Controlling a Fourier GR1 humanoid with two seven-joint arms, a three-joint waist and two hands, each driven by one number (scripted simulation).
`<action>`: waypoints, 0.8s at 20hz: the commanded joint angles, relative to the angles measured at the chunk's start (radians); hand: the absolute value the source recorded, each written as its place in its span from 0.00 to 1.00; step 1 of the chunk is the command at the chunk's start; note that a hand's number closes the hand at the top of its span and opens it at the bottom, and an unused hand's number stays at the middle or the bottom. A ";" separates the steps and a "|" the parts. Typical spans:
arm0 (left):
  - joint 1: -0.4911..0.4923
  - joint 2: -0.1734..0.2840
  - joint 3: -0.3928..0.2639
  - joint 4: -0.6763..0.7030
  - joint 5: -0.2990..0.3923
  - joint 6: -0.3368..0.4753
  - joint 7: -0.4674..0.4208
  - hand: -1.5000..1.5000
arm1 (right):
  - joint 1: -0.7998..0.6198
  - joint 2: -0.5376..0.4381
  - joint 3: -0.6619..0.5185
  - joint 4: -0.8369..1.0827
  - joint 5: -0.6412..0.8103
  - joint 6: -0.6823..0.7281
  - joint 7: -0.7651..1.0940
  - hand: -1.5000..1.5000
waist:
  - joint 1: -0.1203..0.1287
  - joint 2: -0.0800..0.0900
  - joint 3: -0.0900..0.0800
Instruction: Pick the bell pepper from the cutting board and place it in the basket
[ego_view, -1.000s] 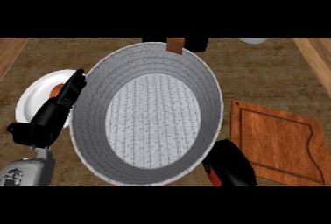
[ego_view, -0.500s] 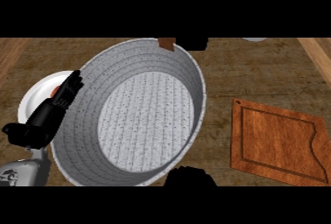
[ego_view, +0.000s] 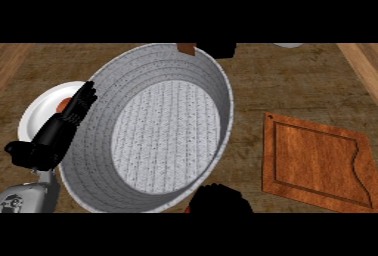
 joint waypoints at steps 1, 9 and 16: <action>0.001 -0.005 -0.007 -0.006 -0.008 0.007 0.007 0.50 | -0.007 0.113 0.130 -0.133 0.078 -0.002 0.212 1.00 | 0.003 0.001 -0.003; -0.014 -0.022 -0.027 0.002 -0.017 0.009 0.005 0.50 | -0.145 0.111 0.095 -0.137 0.166 -0.024 0.413 1.00 | 0.022 0.013 -0.001; -0.010 -0.015 -0.035 -0.012 -0.003 -0.017 0.015 0.50 | -0.383 0.115 -0.008 -0.133 0.218 -0.030 0.672 1.00 | 0.067 0.020 -0.001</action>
